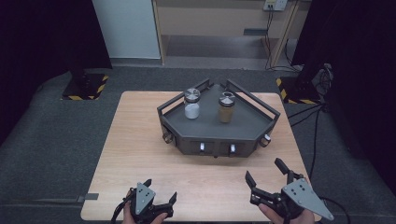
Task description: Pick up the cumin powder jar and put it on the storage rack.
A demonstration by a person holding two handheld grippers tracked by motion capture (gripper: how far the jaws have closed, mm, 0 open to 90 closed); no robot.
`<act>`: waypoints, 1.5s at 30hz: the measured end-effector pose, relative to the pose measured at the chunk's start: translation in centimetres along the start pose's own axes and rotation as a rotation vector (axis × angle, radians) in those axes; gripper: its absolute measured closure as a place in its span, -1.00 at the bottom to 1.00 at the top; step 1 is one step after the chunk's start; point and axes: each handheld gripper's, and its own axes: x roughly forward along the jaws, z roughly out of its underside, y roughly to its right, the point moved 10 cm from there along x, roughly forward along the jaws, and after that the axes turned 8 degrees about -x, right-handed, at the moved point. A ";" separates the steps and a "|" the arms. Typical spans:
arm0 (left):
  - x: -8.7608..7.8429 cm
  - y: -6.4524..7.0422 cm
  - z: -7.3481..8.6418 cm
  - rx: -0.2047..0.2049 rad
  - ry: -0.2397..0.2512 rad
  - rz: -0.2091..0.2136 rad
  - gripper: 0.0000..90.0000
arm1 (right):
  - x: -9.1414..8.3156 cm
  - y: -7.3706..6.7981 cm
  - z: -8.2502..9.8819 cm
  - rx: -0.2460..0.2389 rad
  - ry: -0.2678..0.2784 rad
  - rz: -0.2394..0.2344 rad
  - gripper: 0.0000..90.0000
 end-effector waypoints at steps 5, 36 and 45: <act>0.0 -0.1 0.0 -0.001 0.004 -0.001 -0.95 | -1.2 -0.4 0.9 -0.008 -0.005 0.006 -0.88; 0.3 -0.5 0.1 -0.002 -0.009 -0.006 -0.95 | -2.8 -0.4 9.4 0.035 -0.216 0.026 -0.92; 0.5 -0.2 0.2 0.006 -0.019 0.007 -0.95 | -2.7 -0.5 11.3 0.047 -0.289 0.031 -0.92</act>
